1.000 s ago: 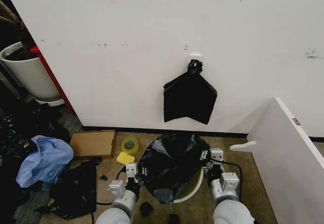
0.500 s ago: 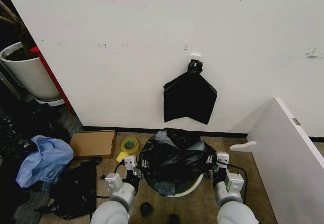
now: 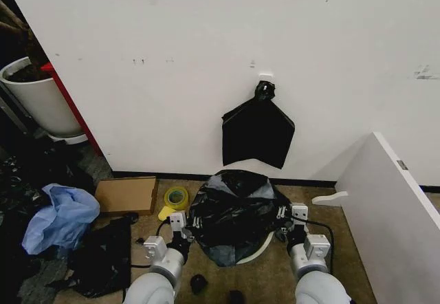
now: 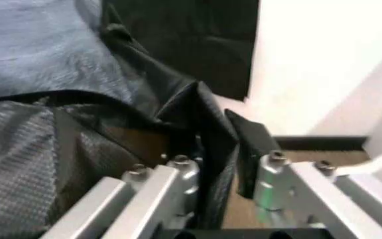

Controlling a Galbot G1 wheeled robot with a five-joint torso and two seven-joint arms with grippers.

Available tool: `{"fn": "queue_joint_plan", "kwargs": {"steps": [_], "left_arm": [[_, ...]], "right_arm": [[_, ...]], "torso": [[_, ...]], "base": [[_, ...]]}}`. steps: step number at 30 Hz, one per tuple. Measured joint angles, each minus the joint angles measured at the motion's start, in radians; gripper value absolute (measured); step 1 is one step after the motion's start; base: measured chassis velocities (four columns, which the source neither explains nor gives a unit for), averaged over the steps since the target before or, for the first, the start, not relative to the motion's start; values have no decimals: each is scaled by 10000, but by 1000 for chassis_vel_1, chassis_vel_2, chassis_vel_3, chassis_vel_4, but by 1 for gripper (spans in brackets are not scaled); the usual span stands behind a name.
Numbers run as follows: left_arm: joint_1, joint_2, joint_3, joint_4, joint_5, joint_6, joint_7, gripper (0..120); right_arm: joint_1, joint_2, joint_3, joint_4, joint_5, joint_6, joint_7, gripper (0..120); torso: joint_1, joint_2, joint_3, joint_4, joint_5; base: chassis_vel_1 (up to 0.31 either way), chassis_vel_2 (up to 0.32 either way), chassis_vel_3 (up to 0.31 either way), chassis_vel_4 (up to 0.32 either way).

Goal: Place the garbage bag over the trash bin.

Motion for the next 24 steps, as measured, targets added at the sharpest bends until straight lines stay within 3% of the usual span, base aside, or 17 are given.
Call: {"fn": "queue_joint_plan", "kwargs": {"steps": [4,8,13,17,19,22,24], "left_arm": [[-61,-122,-88,24,6,11,-109,1],[-86,-186,-116,144,3,18,-228,1],[-149,-266,-79,373,6,39,-322,0],[-285,-274,37,724,29,100,-368,0],[-307,-330,45,798,51,97,-390,0],[-267,-396,121,833,55,86,-390,0],[-271,-349,163,834,53,112,-397,0]], "right_arm": [[12,-51,-192,439,-14,-352,510,36],[-190,-150,-336,825,-514,-242,468,48],[-615,-211,-468,1001,-1878,529,-238,65],[-1298,-297,-214,456,-4123,2389,-1400,83],[-1412,-325,-130,205,-4699,2838,-1693,88],[-1414,-377,-46,-240,-5125,3289,-1969,98],[-1413,-334,-12,-423,-5081,3305,-1954,100]], "torso": [[0,0,0,1,0],[0,0,0,0,0],[0,0,-1,2,0],[1,1,-1,-5,-2],[1,0,0,-3,6],[1,0,0,3,-4],[1,0,-1,-1,1]], "base": [[0,0,0,0],[0,0,0,0],[0,0,0,0],[0,0,0,0],[0,0,0,0],[0,0,0,0],[0,0,0,0]]}}
